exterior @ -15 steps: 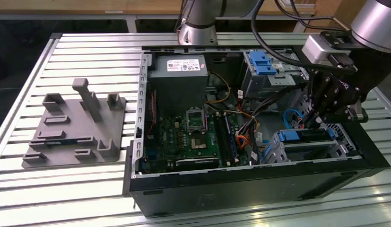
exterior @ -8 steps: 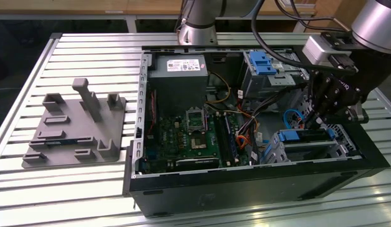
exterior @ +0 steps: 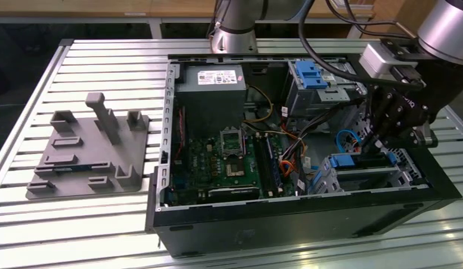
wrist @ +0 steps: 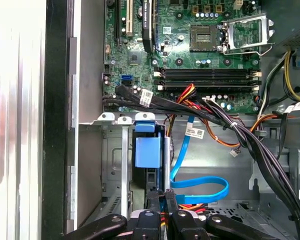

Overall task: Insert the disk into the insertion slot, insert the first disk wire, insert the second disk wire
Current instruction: 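Insert the second disk wire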

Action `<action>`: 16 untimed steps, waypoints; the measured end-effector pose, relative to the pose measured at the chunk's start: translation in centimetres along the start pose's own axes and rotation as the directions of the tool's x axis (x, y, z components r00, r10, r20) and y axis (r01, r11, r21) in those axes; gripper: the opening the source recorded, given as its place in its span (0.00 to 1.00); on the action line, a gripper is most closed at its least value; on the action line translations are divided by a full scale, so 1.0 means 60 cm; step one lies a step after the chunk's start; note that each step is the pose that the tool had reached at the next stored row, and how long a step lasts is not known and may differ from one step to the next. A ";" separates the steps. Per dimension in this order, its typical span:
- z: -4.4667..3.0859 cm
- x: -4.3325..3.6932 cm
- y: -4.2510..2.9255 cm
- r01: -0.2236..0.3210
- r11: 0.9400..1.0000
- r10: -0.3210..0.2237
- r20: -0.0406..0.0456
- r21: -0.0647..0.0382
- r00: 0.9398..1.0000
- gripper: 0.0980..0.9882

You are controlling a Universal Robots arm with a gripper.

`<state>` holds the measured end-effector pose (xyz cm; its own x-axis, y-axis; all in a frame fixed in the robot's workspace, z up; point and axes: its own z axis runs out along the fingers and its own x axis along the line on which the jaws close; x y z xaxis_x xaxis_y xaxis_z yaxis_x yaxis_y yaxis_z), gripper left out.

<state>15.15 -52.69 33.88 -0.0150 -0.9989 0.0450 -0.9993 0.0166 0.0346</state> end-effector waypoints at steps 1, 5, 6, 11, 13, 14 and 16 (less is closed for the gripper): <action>0.000 0.000 0.000 0.000 1.000 0.000 0.000 0.000 1.000 0.07; 0.000 0.002 0.000 0.000 1.000 0.000 0.000 0.000 1.000 0.07; 0.000 0.002 0.000 0.000 1.000 0.000 0.000 0.000 1.000 0.07; 0.004 0.005 -0.002 0.000 1.000 0.000 0.000 0.000 1.000 0.07; 0.005 0.006 -0.002 0.000 1.000 0.000 0.000 0.000 1.000 0.07; 0.005 0.006 -0.002 0.000 1.000 0.000 0.000 0.000 1.000 0.07; 0.006 0.006 -0.002 0.000 1.000 0.000 0.000 0.000 1.000 0.07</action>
<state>15.25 -53.09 33.55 -0.0150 -0.9989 0.0449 -0.9993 0.0166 0.0346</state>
